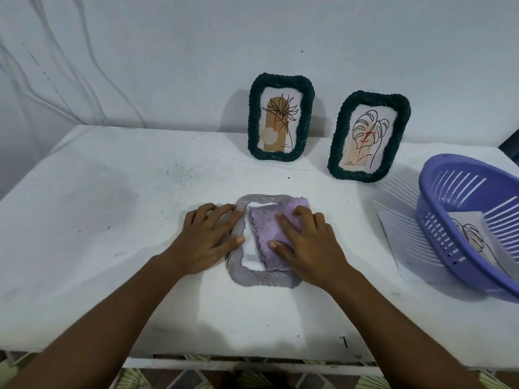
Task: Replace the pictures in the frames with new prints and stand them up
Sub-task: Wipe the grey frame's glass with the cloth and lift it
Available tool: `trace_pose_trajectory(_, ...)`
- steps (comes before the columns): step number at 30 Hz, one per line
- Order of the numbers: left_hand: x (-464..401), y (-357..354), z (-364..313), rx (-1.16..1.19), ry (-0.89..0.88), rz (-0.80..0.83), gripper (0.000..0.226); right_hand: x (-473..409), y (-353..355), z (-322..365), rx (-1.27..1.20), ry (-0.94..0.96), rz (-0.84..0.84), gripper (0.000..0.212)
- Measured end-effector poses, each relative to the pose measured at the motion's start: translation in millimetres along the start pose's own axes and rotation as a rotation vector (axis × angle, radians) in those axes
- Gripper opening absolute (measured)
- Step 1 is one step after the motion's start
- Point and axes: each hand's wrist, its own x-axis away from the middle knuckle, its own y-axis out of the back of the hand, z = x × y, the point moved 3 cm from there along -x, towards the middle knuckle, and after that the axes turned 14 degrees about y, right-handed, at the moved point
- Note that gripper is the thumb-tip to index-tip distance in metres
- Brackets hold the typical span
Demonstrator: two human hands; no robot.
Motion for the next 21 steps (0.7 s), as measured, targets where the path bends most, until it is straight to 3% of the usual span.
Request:
trace_pose_trajectory(3, 0.6, 0.4, -0.1, 0.005, -0.018, -0.013, 0.07, -8.4, -2.6, 5.8, 0.006, -0.054, -0.011, 0.08)
trace_pose_trajectory(7, -0.3, -1.2, 1.1, 0.012, -0.025, -0.014, 0.074, -20.3, -3.5, 17.3, 0.053, -0.114, -0.062, 0.065)
trace_pose_trajectory(13, -1.7, -4.9, 3.9, -0.004, -0.015, -0.008, 0.077, -18.5, -11.8, 33.0, 0.145, 0.09, 0.015, 0.057)
trace_pose_trajectory(21, -1.8, -4.6, 3.8, 0.01, -0.023, -0.004, 0.076, 7.8, -6.4, 17.2, 0.131, 0.114, -0.165, 0.04)
